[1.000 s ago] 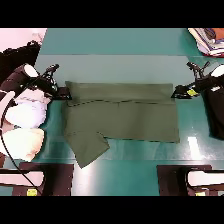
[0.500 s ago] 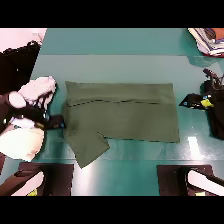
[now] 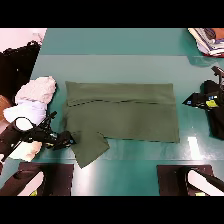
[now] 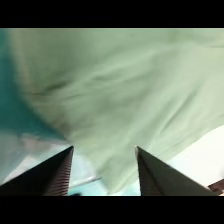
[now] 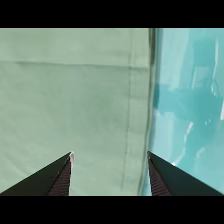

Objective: Fold the shirts.

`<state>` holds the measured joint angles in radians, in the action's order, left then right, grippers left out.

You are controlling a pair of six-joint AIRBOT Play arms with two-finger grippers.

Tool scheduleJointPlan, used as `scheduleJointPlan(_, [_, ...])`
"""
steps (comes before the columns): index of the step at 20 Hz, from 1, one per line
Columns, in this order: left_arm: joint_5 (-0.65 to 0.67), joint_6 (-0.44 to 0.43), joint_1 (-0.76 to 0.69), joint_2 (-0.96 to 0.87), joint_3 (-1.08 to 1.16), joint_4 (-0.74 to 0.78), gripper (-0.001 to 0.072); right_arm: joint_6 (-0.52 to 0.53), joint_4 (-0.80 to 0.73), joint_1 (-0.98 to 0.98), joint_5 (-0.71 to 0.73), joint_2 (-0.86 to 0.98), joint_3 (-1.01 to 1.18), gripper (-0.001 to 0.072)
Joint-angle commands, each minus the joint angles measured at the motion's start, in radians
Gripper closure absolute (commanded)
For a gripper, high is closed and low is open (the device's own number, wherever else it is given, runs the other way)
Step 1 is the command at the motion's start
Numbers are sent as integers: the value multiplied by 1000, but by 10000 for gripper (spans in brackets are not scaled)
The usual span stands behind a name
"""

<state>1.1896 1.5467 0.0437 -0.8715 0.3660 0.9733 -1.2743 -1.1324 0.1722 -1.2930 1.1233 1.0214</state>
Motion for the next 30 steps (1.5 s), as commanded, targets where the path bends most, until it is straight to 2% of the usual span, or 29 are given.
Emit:
scheduleJointPlan(1, [-111,-8,0,4,-26,-35,371,0,43,0,0,-5,8,182])
scheduleJointPlan(2, [-120,-44,0,4,-26,-72,607,0,42,0,-3,-5,8,181])
scheduleJointPlan(3, [-127,-81,0,4,-26,-115,678,0,40,0,-15,-5,8,182])
scheduleJointPlan(7, [-74,-115,0,4,46,-158,680,0,-58,55,-108,-5,-32,204])
scheduleJointPlan(11, [-26,-142,0,4,143,-159,680,0,-99,196,-191,-5,-227,204])
scheduleJointPlan(13, [-32,-142,0,4,158,-159,680,1,-98,235,-175,-5,-327,205])
scheduleJointPlan(15, [-29,-141,0,4,159,-167,680,28,-97,235,-147,-5,-399,265])
scheduleJointPlan(21, [-27,-143,0,4,159,-173,680,30,-90,103,-76,-4,-449,275])
scheduleJointPlan(23, [-17,-160,0,4,159,-171,680,30,-90,52,-56,-4,-449,469])
scheduleJointPlan(25, [16,-160,0,6,163,-158,681,30,-91,10,-52,-5,-449,576])
scheduleJointPlan(26, [44,-159,0,6,172,-132,682,31,-94,-5,-61,-5,-447,664])
scheduleJointPlan(27, [75,-159,0,6,183,-99,682,31,-95,-14,-73,-10,-447,697])
scheduleJointPlan(30, [156,-155,0,6,210,-37,682,30,-104,-23,-126,-108,-446,696])
